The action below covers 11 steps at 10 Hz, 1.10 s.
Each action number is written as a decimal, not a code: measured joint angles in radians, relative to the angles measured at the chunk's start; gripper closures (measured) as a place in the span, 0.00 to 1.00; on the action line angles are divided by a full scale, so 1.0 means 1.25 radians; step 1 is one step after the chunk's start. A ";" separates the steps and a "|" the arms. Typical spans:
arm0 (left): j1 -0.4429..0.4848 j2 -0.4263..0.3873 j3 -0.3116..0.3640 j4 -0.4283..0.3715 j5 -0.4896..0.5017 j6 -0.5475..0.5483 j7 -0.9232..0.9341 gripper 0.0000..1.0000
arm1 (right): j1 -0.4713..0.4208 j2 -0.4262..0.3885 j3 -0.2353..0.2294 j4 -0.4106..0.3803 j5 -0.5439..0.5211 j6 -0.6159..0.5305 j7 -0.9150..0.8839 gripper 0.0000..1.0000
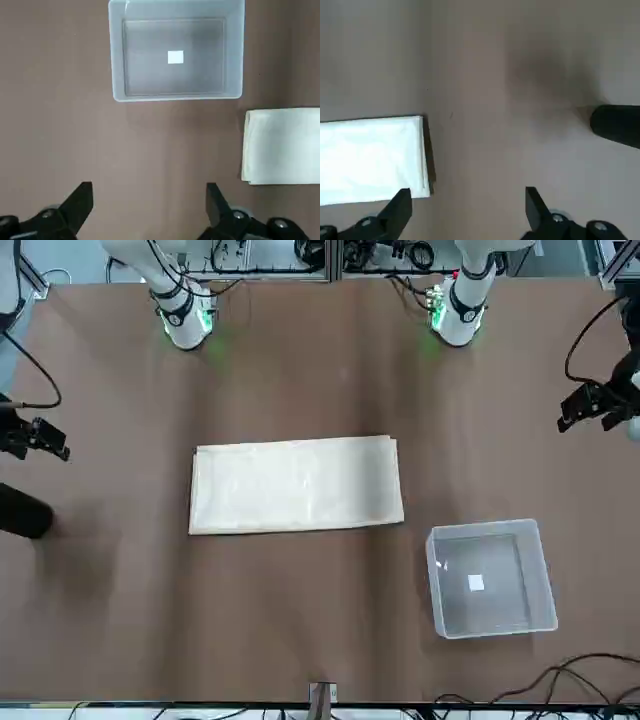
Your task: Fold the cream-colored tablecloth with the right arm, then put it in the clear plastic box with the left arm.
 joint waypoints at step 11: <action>-0.004 0.004 -0.002 -0.013 -0.027 -0.014 -0.001 0.00 | -0.077 0.093 -0.075 -0.022 0.193 -0.008 -0.120 0.00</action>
